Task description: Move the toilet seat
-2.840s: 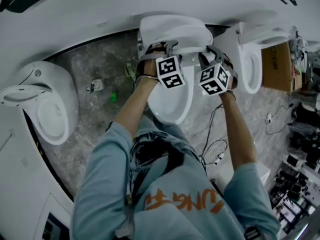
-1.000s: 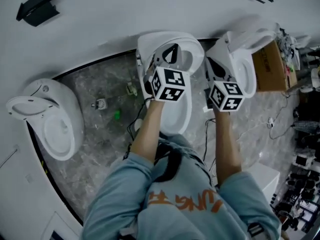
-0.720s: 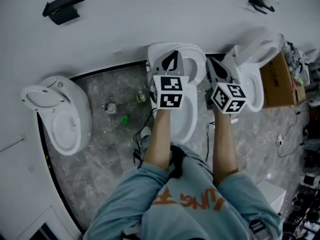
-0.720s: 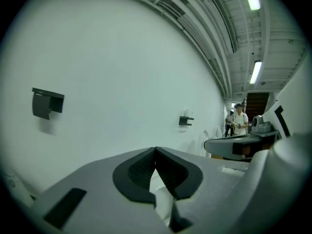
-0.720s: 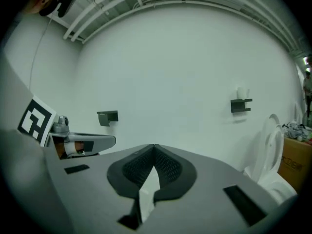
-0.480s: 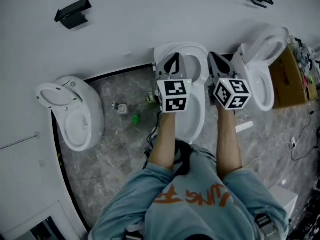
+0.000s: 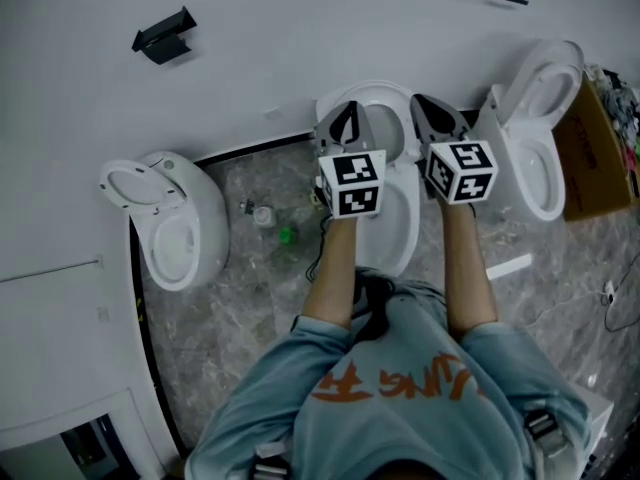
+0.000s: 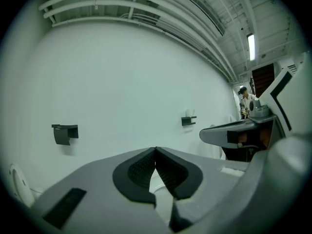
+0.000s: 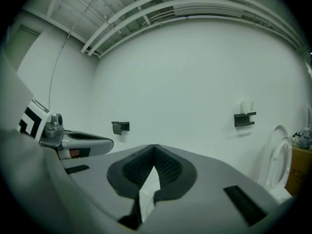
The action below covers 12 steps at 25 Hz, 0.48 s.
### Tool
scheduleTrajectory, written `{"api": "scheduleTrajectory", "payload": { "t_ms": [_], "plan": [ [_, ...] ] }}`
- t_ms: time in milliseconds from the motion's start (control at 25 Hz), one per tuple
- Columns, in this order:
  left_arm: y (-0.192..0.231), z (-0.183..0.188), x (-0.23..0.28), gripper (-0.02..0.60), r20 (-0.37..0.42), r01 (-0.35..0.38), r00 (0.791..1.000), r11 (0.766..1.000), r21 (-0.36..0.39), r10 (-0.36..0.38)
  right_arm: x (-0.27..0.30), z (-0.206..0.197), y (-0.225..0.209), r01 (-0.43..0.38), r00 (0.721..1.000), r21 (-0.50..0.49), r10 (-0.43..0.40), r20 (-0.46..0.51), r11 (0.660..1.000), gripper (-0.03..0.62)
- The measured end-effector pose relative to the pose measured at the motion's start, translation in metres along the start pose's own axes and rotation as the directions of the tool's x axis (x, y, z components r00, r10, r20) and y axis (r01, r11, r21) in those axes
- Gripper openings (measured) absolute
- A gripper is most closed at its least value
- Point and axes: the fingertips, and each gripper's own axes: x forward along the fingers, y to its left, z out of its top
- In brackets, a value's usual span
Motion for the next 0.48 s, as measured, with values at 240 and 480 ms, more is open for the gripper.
{"api": "scheduleTrajectory", "payload": {
  "t_ms": [240, 480],
  "plan": [
    [-0.001, -0.007, -0.013, 0.002, -0.022, -0.03, 0.999, 1.0, -0.005, 0.03, -0.007, 0.002, 0.009, -0.038, 0.999, -0.033, 0.038, 0.003, 0.999, -0.002],
    [-0.011, -0.023, -0.013, 0.002, -0.05, -0.036, 0.998, 0.999, -0.011, 0.035, -0.012, -0.002, 0.01, -0.072, 0.997, -0.06, 0.074, 0.026, 0.996, -0.002]
  ]
}}
